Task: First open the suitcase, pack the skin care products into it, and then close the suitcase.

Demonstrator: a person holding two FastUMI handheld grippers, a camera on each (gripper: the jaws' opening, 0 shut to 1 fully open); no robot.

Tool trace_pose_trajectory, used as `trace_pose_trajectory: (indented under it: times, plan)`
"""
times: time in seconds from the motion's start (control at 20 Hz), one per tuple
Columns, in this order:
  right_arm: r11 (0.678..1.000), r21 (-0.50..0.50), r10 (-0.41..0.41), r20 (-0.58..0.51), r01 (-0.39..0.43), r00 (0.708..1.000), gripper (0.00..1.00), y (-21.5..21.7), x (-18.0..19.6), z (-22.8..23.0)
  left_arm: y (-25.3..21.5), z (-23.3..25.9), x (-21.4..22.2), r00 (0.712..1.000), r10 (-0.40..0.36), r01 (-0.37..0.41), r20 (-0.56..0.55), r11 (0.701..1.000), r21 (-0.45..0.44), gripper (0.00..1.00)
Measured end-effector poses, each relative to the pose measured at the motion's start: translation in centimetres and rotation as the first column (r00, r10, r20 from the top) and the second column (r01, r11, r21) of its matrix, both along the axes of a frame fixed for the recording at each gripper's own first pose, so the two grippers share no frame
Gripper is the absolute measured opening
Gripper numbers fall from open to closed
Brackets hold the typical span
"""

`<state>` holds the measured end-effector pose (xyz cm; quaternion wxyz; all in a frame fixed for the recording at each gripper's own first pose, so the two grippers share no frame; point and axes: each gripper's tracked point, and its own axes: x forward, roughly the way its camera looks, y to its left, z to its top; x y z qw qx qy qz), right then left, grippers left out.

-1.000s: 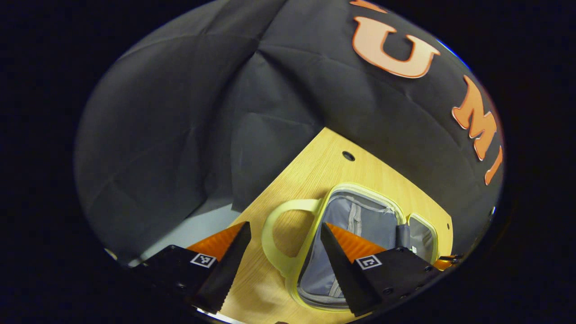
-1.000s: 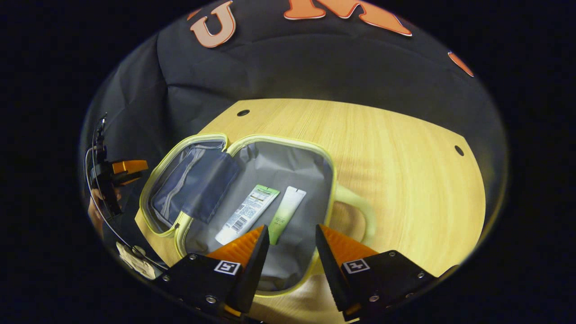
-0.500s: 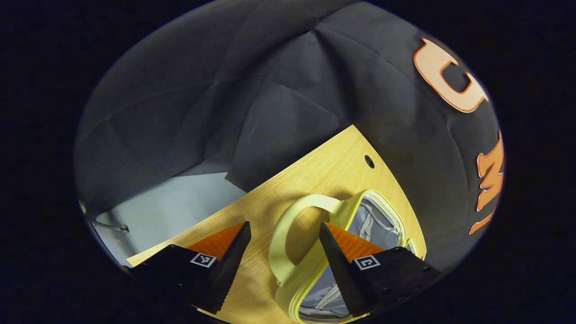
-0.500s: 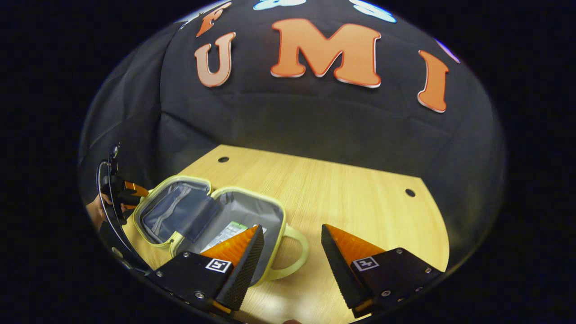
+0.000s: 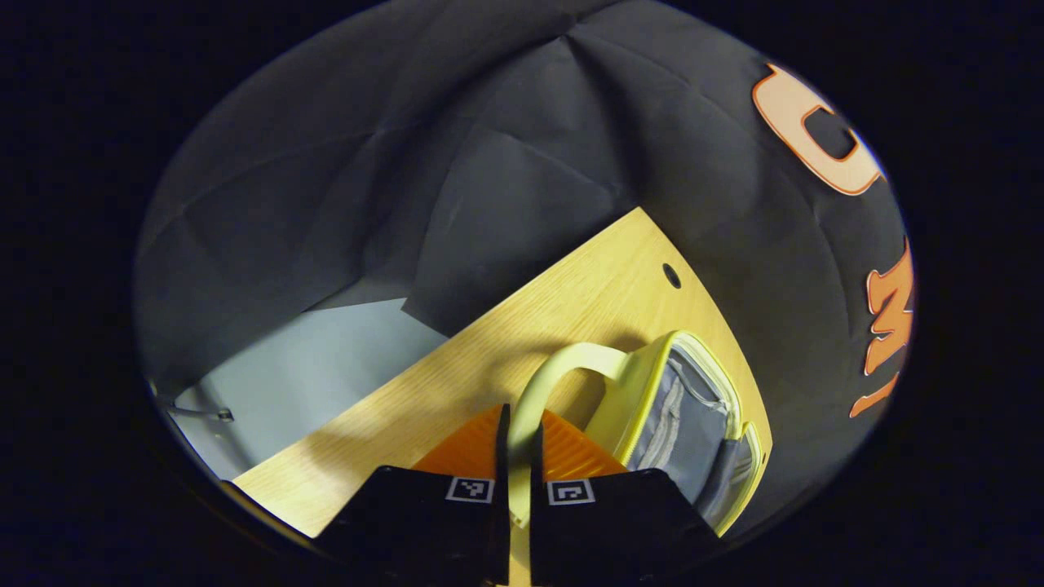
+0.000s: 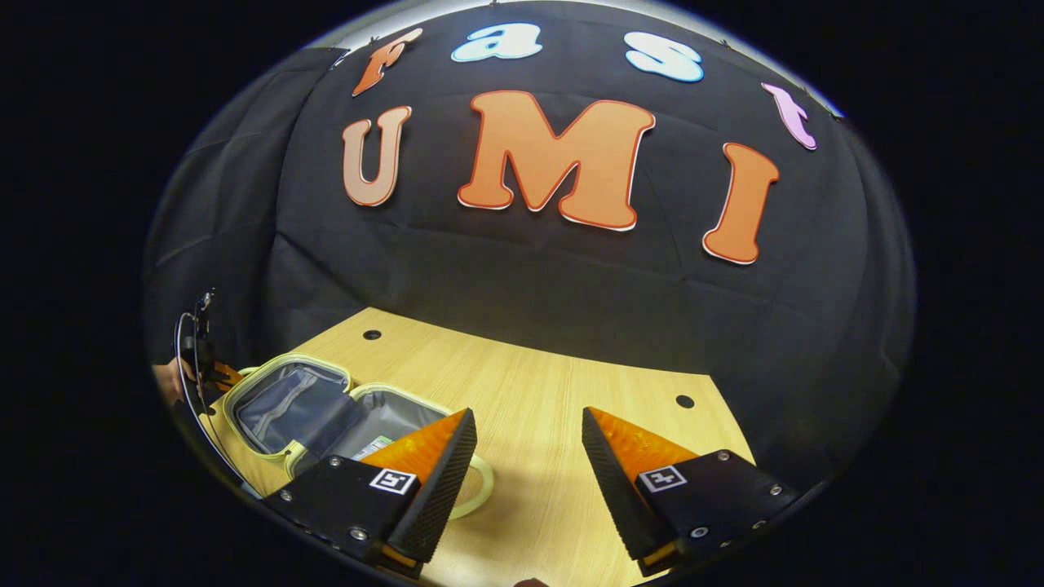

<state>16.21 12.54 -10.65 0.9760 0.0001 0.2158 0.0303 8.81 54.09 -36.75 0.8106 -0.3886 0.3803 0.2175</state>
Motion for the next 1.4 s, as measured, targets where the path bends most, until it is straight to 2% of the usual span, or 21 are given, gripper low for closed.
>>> trace_pose_trajectory:
  times: [0.3,0.45,0.6,0.75,1.15,1.4]
  plan:
    - [1.0,-0.014,-0.016,0.023,0.017,1.0,0.85,-2.1,0.3,0.4,-0.4,7.2,1.0,0.989,-0.121,0.105,0.086,0.979,0.176,0.09]
    - [1.0,-0.005,-0.001,0.043,0.001,0.999,0.85,-2.2,0.8,0.8,-1.5,11.7,1.5,0.974,-0.19,0.152,0.12,0.95,0.273,0.08]
    - [1.0,0.005,0.024,0.052,-0.024,0.998,0.85,-2.2,1.1,1.1,-3.3,16.3,2.2,0.958,-0.232,0.157,0.168,0.916,0.369,0.08]
    - [0.999,0.004,0.046,0.052,-0.047,0.998,0.85,-2.2,1.4,0.9,-5.8,19.1,2.4,0.944,-0.294,0.203,0.15,0.875,0.439,0.02]
    - [0.996,0.021,0.085,0.069,-0.087,0.994,0.86,-4.1,1.6,1.3,-13.3,25.9,3.9,0.903,-0.395,0.247,0.171,0.801,0.545,0.02]
    - [0.996,0.034,0.078,0.088,-0.082,0.993,0.87,-5.9,1.6,1.6,-20.4,29.4,5.3,0.841,-0.511,0.322,0.178,0.737,0.595,0.02]
